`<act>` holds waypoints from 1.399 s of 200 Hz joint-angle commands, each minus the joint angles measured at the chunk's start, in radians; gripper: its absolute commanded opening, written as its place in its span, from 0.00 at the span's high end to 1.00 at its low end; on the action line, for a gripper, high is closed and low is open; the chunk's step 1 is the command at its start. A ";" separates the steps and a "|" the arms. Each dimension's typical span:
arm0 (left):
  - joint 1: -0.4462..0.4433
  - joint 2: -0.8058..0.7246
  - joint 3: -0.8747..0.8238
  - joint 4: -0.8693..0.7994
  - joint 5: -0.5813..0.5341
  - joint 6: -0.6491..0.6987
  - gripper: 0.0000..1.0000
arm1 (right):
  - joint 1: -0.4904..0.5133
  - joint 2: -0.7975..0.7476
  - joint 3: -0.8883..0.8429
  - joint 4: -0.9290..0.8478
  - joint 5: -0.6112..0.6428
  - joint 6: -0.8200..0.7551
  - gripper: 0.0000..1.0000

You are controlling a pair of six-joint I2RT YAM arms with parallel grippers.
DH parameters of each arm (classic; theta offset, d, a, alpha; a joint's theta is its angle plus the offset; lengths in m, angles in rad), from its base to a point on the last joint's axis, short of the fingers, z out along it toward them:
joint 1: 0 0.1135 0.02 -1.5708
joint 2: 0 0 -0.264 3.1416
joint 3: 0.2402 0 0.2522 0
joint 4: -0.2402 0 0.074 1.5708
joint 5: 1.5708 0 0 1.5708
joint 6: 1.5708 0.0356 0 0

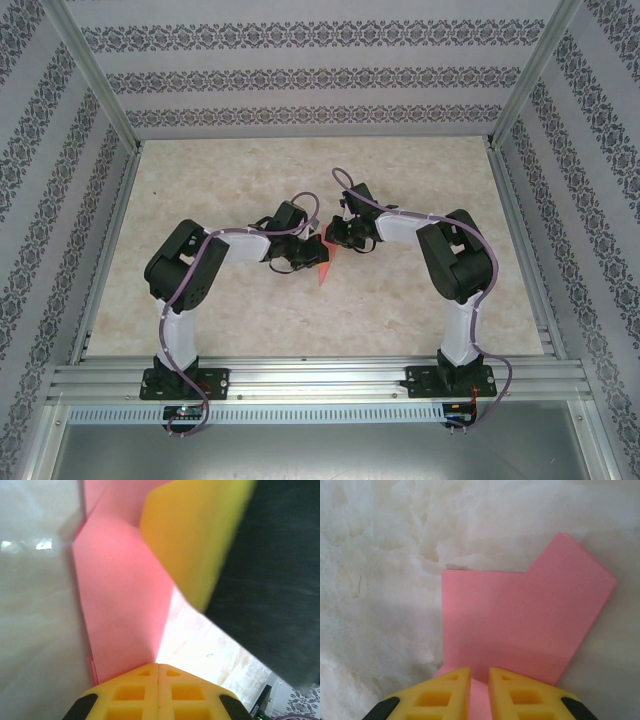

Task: Fold a paper plane with a square sheet of paper (fold left side to right side)
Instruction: Fold the wing for the fifth time at the center of the table.

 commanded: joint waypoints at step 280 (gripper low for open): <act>-0.111 -0.159 -0.190 -0.245 -0.018 0.209 0.98 | -0.005 0.064 -0.002 -0.047 0.052 -0.005 0.81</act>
